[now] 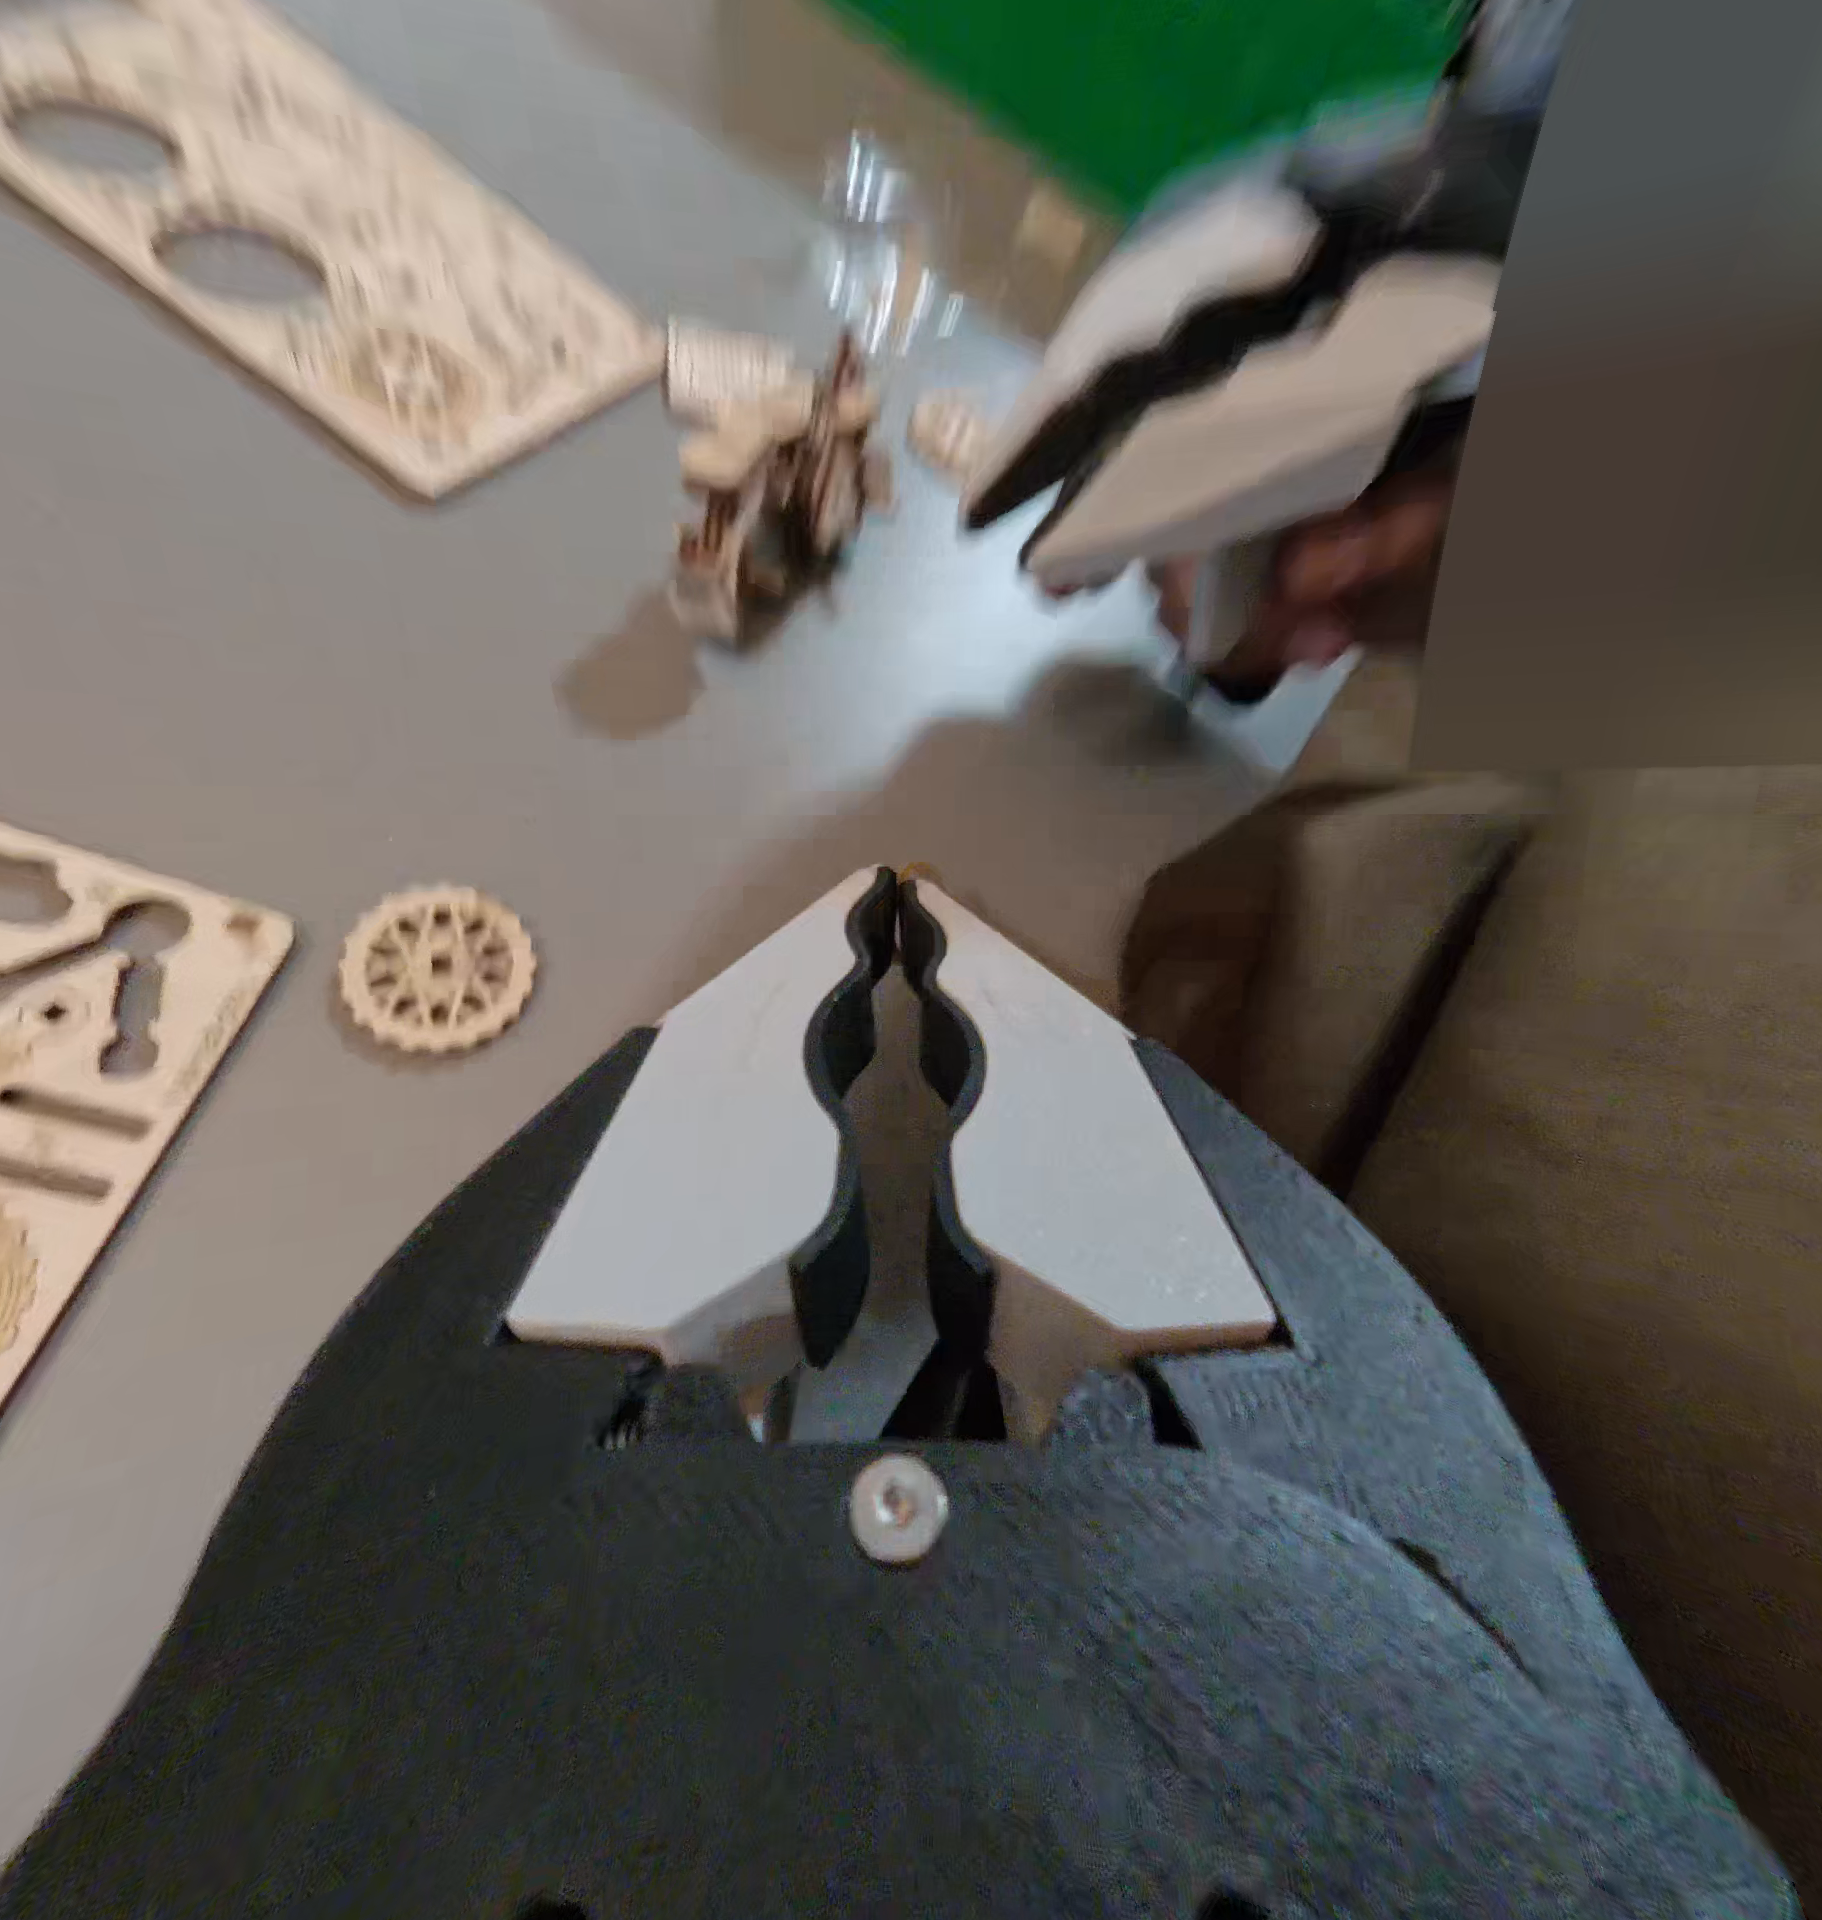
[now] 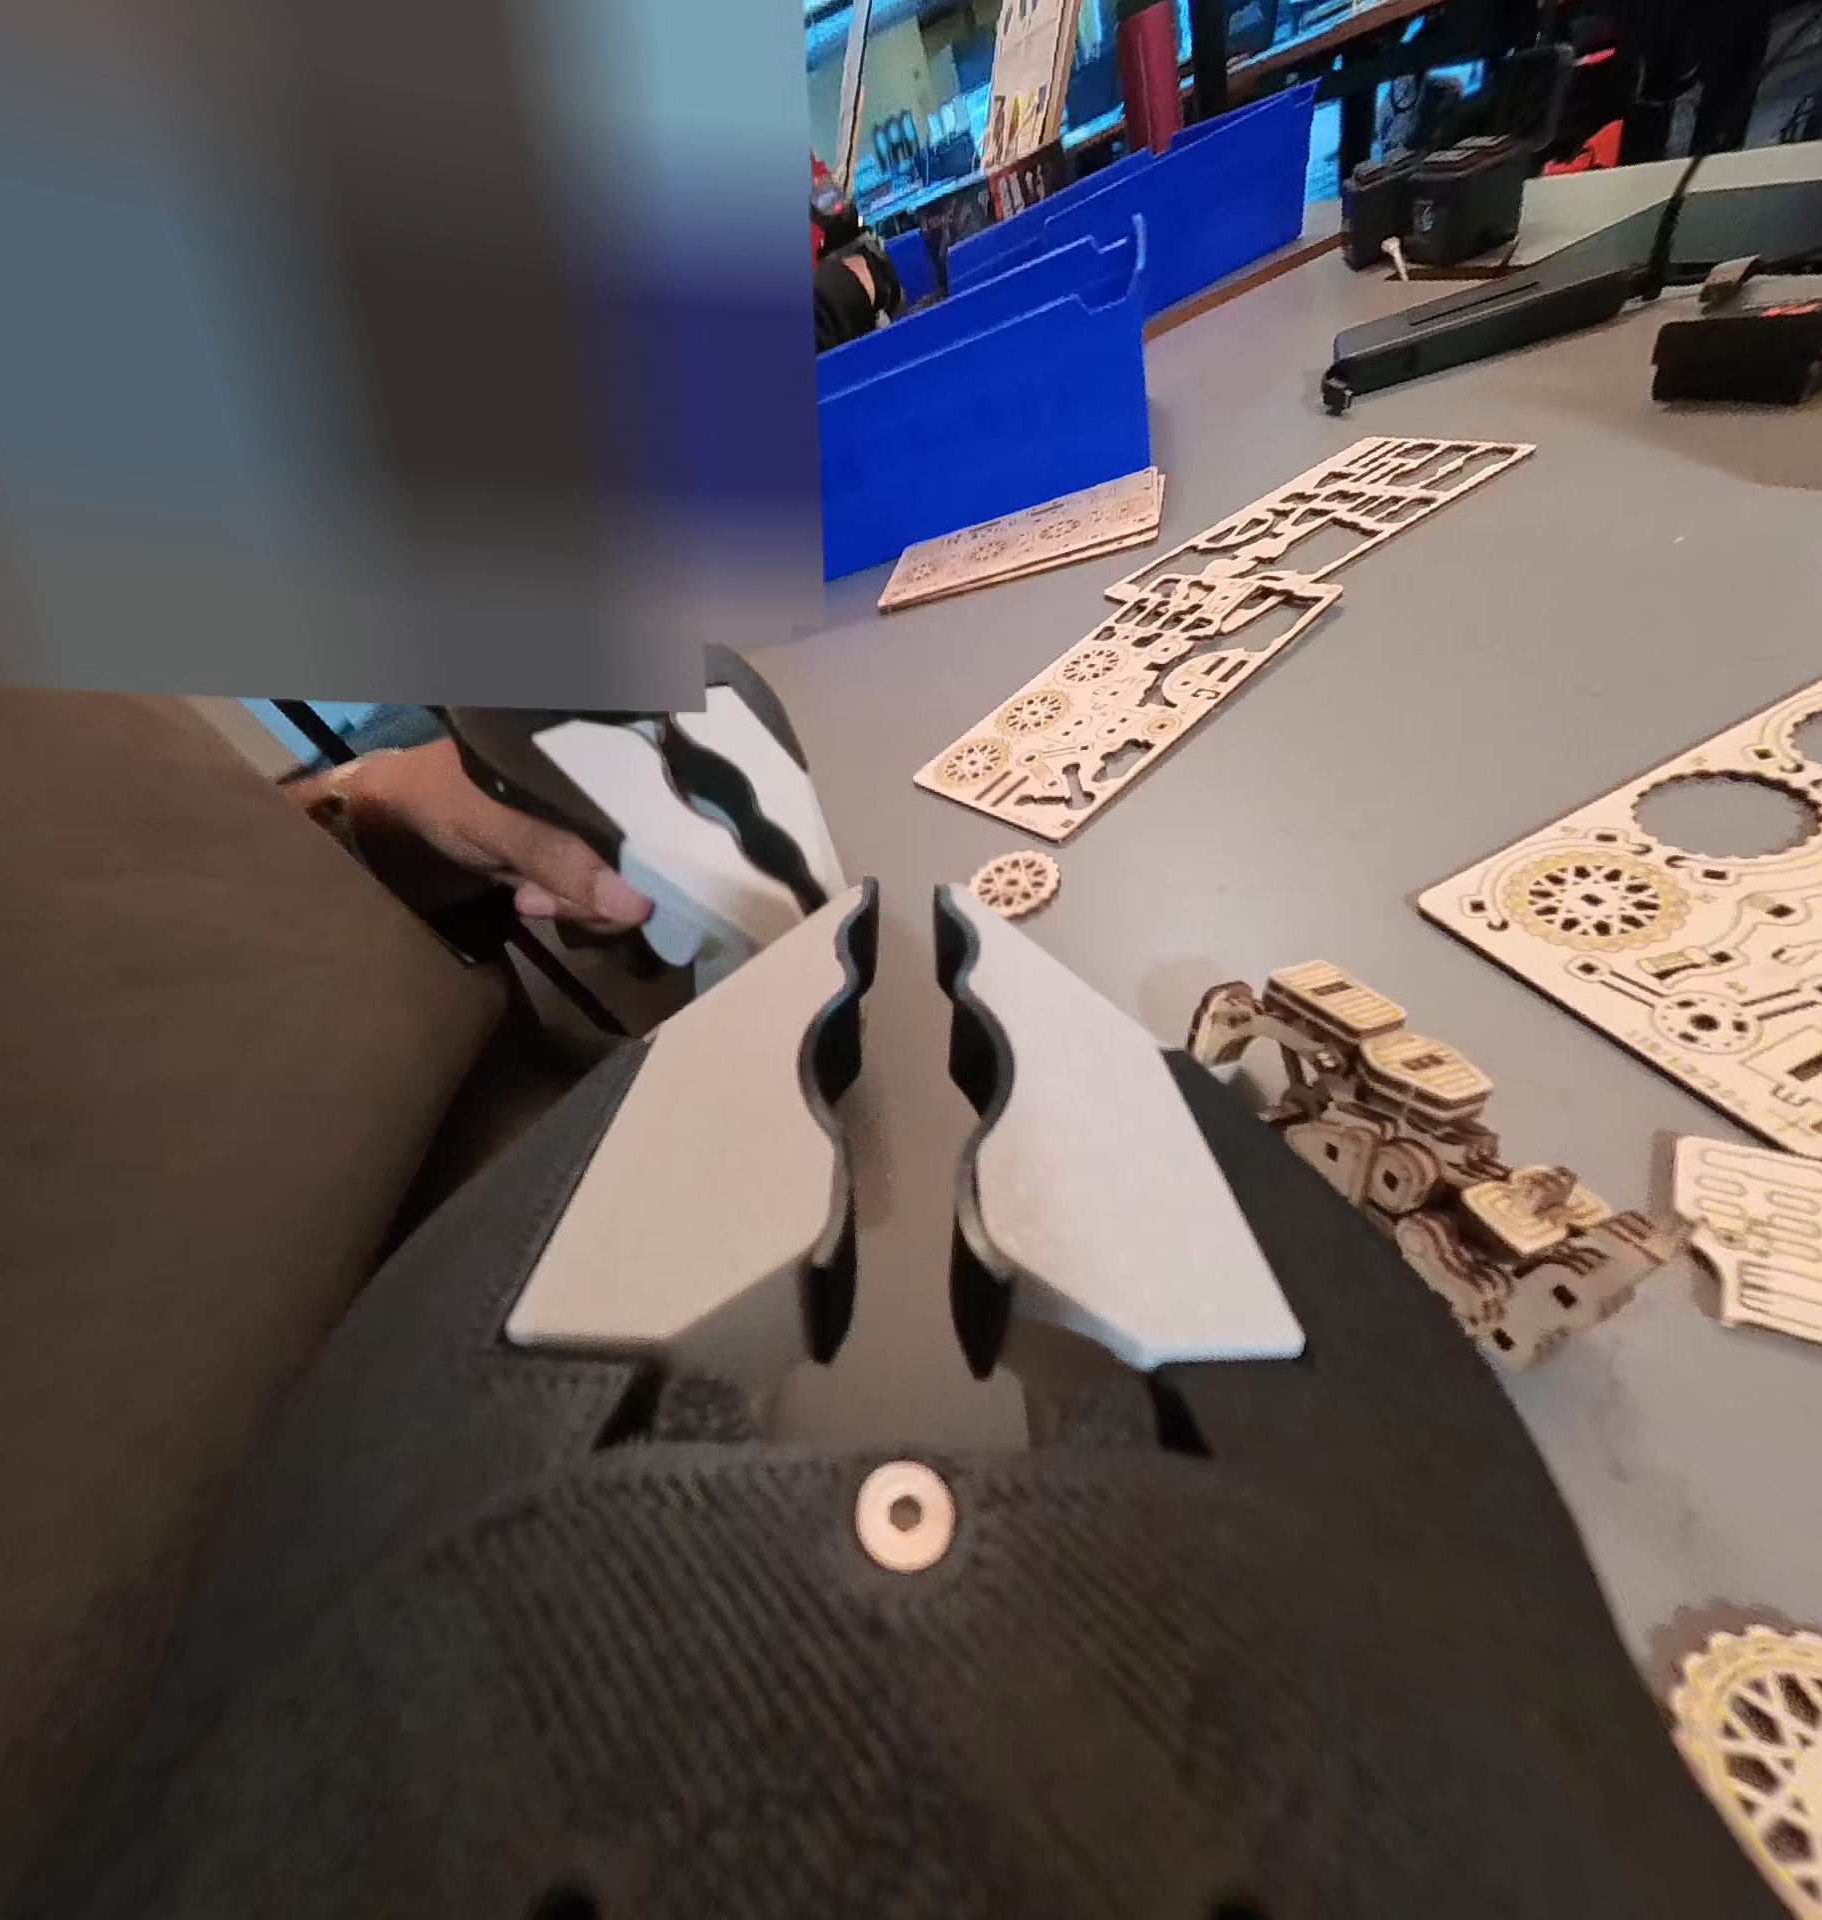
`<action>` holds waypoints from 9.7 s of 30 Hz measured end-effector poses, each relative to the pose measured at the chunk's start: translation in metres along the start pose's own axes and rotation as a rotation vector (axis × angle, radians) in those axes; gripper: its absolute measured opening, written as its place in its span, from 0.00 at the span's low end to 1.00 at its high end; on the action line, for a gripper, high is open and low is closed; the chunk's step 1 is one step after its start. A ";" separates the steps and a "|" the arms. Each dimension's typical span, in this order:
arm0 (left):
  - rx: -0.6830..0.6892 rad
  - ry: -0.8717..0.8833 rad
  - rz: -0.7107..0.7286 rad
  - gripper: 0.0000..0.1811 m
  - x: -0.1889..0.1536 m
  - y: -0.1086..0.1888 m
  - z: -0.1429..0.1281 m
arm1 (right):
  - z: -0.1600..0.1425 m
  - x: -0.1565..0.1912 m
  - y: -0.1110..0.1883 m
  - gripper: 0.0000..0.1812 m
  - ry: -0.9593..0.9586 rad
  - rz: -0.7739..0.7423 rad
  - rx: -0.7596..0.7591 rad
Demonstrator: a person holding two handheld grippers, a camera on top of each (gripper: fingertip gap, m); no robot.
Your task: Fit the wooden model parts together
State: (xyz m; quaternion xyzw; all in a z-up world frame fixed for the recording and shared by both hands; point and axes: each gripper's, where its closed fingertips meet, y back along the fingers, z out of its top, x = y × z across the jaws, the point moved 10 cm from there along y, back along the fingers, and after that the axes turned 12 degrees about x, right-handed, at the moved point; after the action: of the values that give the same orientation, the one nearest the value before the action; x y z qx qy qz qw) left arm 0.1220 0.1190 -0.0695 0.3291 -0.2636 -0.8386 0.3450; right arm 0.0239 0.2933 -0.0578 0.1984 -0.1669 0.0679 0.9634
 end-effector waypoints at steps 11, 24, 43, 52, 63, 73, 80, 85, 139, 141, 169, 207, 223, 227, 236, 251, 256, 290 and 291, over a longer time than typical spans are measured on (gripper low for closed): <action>-0.441 -0.152 -0.295 0.00 -0.005 0.024 0.025 | 0.002 -0.006 -0.001 0.00 -0.356 0.392 -0.182; -0.449 -0.108 -0.349 0.00 -0.003 0.010 0.037 | 0.002 -0.001 -0.006 0.00 -0.355 0.493 -0.184; -0.420 0.100 -0.580 0.06 0.005 0.004 0.033 | 0.007 0.005 -0.003 0.00 -0.164 0.317 -0.188; -0.410 0.121 -0.601 0.06 0.005 0.003 0.032 | 0.006 0.007 -0.003 0.00 -0.124 0.289 -0.176; -0.399 0.143 -0.605 0.06 0.007 0.001 0.031 | 0.006 0.012 -0.003 0.00 -0.081 0.205 -0.145; -0.391 0.139 -0.617 0.06 0.006 0.000 0.030 | 0.004 0.011 -0.003 0.00 -0.090 0.243 -0.148; -0.393 0.147 -0.598 0.06 0.007 0.001 0.029 | 0.005 0.013 -0.004 0.00 -0.057 0.176 -0.138; -0.391 0.164 -0.598 0.06 0.011 0.001 0.028 | 0.005 0.015 -0.009 0.00 -0.039 0.129 -0.127; -0.354 0.087 -0.559 0.07 0.007 0.009 0.029 | 0.002 0.011 -0.010 0.00 -0.168 0.280 -0.214; -0.338 0.090 -0.560 0.07 0.006 0.009 0.028 | 0.001 0.012 -0.009 0.00 -0.155 0.273 -0.203; -0.314 0.138 -0.634 0.07 0.009 0.004 0.024 | 0.000 0.013 -0.010 0.00 -0.136 0.284 -0.153; -0.332 0.201 -0.656 0.14 0.014 0.003 0.025 | 0.006 0.011 -0.008 0.08 -0.088 0.205 -0.164; -0.348 0.248 -0.740 0.07 0.014 0.004 0.026 | 0.008 0.009 -0.003 0.11 0.013 0.105 -0.096; -0.338 0.293 -0.751 0.09 0.019 0.003 0.026 | 0.009 0.010 0.000 0.10 0.095 0.030 -0.041; -0.031 0.175 0.082 0.10 0.050 0.022 0.017 | 0.009 0.003 0.003 0.10 0.104 -0.013 -0.013; 0.222 0.001 0.382 0.20 0.046 -0.005 0.007 | 0.007 0.005 -0.002 0.09 0.130 -0.011 0.034; 0.043 0.115 0.115 0.18 0.041 0.004 0.015 | 0.007 0.004 0.000 0.10 0.138 -0.027 0.032; -0.098 0.443 -0.723 0.18 0.026 -0.010 0.013 | 0.008 0.022 -0.007 0.12 0.295 -0.032 0.173; -0.098 0.443 -0.718 0.18 0.026 -0.011 0.013 | 0.008 0.023 -0.007 0.12 0.305 -0.041 0.184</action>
State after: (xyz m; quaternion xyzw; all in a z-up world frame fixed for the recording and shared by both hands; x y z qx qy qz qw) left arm 0.0939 0.1089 -0.0783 0.5556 -0.0115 -0.8260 0.0948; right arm 0.0441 0.2851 -0.0454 0.2764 -0.0079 0.0925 0.9565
